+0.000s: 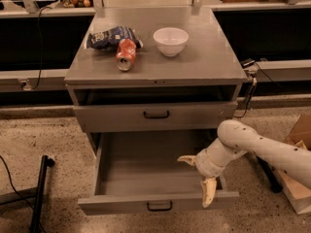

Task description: Open middle drawer

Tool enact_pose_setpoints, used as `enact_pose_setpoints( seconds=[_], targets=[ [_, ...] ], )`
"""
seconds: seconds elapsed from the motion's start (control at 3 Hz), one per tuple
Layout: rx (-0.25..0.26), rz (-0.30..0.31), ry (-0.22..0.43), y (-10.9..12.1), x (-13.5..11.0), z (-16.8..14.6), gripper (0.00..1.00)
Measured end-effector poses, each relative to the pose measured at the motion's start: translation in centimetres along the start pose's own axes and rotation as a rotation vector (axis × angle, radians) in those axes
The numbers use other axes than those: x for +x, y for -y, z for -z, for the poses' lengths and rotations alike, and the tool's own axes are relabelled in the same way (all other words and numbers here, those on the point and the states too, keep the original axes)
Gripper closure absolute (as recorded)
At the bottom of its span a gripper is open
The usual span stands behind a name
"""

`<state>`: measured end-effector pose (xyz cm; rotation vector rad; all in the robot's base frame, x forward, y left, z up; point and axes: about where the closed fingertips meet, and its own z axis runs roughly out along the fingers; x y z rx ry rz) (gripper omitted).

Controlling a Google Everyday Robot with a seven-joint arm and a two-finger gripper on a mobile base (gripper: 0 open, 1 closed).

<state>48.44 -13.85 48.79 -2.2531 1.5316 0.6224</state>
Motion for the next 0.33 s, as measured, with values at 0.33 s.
enact_pose_setpoints(
  seconds=[0.33],
  targets=[
    [0.0, 0.0, 0.0, 0.0, 0.0, 0.0, 0.0]
  ],
)
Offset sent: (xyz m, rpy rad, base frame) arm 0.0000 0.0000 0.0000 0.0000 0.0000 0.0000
